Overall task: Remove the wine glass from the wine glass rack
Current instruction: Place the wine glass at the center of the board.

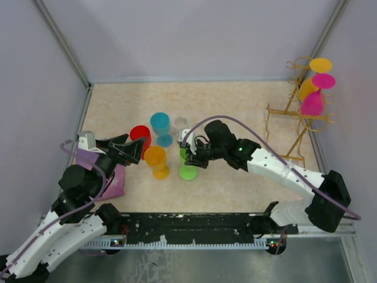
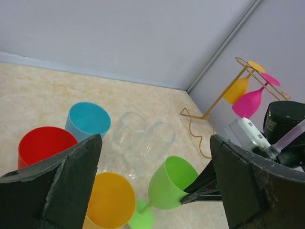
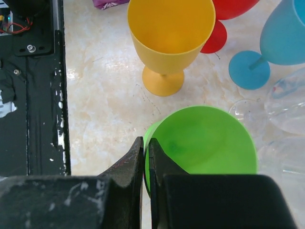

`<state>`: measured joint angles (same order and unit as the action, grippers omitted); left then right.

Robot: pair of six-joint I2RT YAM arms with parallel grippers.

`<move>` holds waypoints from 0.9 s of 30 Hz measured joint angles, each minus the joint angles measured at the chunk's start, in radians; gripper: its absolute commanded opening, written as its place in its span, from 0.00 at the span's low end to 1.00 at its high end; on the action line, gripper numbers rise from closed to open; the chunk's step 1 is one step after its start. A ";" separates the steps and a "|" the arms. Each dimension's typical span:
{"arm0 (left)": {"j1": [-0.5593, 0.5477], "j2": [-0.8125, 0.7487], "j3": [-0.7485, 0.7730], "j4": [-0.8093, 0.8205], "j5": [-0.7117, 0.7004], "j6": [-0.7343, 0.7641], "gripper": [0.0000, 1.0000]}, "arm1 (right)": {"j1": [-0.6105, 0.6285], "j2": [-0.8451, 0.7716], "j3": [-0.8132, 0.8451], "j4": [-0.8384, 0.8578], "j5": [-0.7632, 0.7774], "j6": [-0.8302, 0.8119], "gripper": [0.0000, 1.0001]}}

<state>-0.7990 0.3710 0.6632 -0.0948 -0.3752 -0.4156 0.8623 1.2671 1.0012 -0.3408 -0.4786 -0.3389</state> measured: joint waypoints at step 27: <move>0.000 0.000 -0.010 -0.006 -0.026 -0.035 1.00 | 0.050 0.185 0.044 0.127 0.046 -0.075 0.05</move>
<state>-0.7990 0.3710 0.6529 -0.1005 -0.4015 -0.4507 0.9127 1.4517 1.0451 -0.2134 -0.4324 -0.4137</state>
